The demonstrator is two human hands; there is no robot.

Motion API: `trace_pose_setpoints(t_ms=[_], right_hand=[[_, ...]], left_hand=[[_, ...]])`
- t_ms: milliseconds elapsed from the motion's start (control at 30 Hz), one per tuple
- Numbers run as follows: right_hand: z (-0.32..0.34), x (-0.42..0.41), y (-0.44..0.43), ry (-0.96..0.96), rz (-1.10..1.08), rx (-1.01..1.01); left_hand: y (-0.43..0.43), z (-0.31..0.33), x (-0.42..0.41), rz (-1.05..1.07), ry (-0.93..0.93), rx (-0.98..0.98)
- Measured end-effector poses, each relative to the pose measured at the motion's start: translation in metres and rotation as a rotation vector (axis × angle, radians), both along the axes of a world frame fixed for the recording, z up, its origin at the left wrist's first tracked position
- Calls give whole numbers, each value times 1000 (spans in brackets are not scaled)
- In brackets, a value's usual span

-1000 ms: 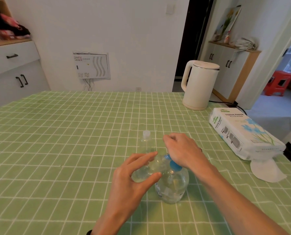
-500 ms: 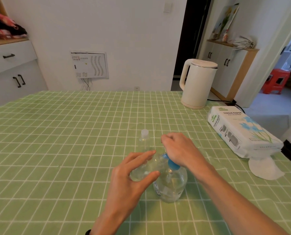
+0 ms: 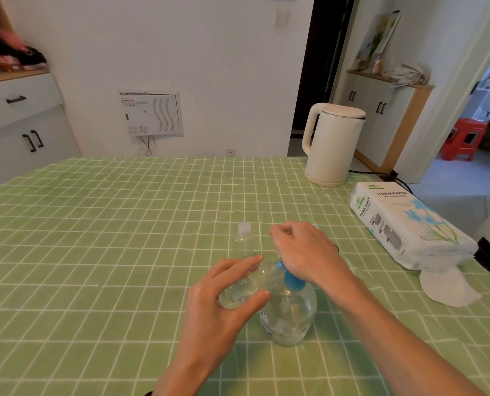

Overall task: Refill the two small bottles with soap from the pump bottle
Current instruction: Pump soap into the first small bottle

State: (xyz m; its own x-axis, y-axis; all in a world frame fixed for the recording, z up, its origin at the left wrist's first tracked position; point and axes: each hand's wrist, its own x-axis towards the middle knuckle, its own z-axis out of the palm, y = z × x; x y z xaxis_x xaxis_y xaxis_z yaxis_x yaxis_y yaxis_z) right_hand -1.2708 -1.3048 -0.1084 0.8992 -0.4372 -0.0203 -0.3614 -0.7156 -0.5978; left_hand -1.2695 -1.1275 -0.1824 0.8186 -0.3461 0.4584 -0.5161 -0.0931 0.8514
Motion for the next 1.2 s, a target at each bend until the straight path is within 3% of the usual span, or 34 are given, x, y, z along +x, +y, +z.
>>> trace_pose_setpoints(t_ms=[333,633,967,1100,1200], right_hand=[[-11,4,-2,8,6,36],[3,3,4,-35,17,-153],[-7,2,-1,23,20,6],[-7,-1,-1,-40,-3,59],[-9,-2,-4,-155,-34,221]], left_hand=[[-2,-6,-3,19,26,-11],[0,0,-3,10,15,-17],[-4,-6,-3,25,50,-19],[-4,-4,-4,22,55,-21],[-3,-1,-4,12,45,-28]])
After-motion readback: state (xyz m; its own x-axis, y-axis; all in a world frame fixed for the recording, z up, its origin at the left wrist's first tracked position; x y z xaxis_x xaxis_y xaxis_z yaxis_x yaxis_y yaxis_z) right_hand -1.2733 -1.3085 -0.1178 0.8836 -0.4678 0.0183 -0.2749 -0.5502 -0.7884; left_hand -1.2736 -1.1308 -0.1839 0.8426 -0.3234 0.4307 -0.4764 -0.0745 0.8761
